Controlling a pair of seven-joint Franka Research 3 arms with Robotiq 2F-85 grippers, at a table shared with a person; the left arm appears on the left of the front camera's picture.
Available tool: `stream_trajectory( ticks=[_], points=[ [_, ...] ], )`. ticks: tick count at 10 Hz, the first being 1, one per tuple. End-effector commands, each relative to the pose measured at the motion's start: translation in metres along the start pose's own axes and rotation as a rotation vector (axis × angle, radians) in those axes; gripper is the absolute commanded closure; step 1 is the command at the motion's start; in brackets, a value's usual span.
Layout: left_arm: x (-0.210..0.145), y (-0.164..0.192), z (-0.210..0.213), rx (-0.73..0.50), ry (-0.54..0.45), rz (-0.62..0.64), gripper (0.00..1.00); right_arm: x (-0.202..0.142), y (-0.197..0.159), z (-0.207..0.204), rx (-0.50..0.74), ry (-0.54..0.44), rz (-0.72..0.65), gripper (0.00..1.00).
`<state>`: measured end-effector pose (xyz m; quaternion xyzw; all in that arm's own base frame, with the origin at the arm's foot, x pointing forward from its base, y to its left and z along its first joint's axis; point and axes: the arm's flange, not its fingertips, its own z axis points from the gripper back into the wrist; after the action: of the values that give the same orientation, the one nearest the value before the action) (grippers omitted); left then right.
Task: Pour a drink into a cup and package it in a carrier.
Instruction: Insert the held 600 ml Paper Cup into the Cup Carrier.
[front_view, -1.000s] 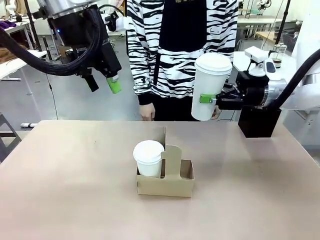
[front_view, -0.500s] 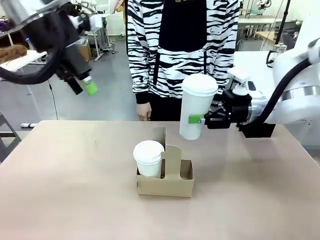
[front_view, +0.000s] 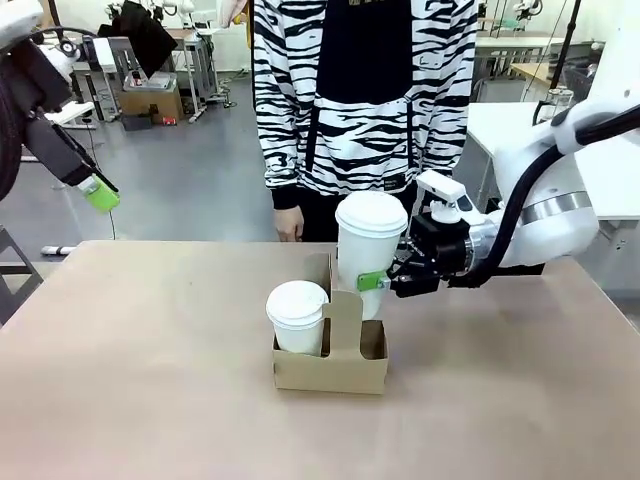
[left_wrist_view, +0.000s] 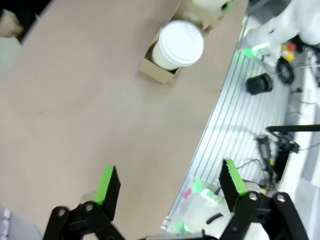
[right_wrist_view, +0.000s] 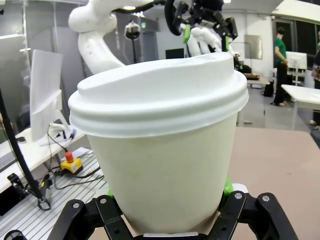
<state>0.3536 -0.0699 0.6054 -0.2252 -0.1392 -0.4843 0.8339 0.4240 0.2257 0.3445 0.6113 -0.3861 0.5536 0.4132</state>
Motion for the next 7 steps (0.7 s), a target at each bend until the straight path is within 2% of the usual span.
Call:
stream_trajectory(
  ticks=[1,7],
  points=[
    [0.01,-0.002,-0.003,0.006,0.02,0.02,0.02,-0.009,-0.007,0.003,0.055,0.016,0.023,0.2],
    [0.01,-0.002,-0.003,0.006,0.02,0.02,0.02,-0.047,-0.016,0.013,0.103,0.018,-0.006,0.2]
  ],
)
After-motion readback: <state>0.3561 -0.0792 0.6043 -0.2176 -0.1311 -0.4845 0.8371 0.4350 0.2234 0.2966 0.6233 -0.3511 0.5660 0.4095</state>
